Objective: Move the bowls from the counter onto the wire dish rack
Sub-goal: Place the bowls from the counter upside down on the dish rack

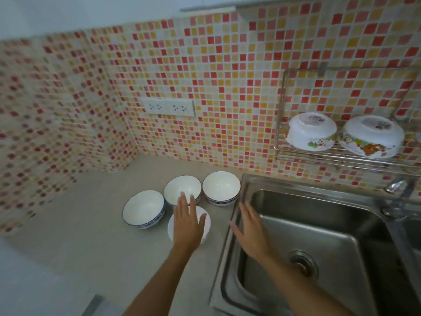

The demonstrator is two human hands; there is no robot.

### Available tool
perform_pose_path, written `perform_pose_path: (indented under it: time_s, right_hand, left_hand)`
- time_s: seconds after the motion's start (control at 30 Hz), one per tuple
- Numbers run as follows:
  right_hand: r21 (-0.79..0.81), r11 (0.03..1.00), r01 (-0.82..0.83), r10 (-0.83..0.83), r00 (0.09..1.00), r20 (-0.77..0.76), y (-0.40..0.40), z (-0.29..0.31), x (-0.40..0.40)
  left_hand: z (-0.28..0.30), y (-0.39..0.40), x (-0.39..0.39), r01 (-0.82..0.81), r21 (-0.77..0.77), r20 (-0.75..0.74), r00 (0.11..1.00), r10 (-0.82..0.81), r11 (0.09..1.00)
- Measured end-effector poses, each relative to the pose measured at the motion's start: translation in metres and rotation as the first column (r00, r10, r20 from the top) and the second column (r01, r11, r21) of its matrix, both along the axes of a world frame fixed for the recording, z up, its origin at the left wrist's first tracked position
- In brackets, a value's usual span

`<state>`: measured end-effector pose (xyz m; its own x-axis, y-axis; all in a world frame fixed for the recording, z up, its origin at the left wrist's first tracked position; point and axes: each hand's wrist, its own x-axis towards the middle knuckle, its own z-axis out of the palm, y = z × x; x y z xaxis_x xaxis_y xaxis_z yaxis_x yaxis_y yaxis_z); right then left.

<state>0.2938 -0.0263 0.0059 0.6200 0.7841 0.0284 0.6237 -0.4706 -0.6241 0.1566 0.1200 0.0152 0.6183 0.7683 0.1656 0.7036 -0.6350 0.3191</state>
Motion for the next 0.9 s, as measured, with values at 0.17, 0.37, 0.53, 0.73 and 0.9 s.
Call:
perform_pose_path:
  time_s: [0.17, 0.37, 0.53, 0.73, 0.9]
  right_hand:
    - [-0.166, 0.986, 0.016, -0.064, 0.956, -0.285, 0.063, -0.01, -0.05]
    - [-0.196, 0.973, 0.122, -0.195, 0.888, -0.416, 0.092, -0.024, -0.081]
    - [-0.12, 0.968, 0.219, -0.25, 0.841, -0.48, 0.086, -0.024, -0.088]
    - [0.049, 0.927, 0.371, -0.266, 0.745, -0.612, 0.046, -0.004, -0.064]
    - [0.209, 0.849, 0.485, -0.275, 0.745, -0.608, -0.005, 0.049, -0.027]
  left_hand:
    - [-0.029, 0.035, -0.065, -0.193, -0.255, -0.014, 0.98, 0.196, 0.948]
    - [-0.041, 0.044, -0.091, -0.067, -0.328, 0.141, 0.983, 0.119, 0.942]
    - [-0.042, 0.047, -0.082, -0.003, -0.369, 0.187, 0.979, 0.077, 0.929]
    - [-0.025, 0.031, -0.04, 0.034, -0.74, 0.339, 0.881, 0.329, 0.672]
    - [0.033, -0.011, 0.018, 0.334, -0.896, 0.43, 0.818, 0.382, 0.292]
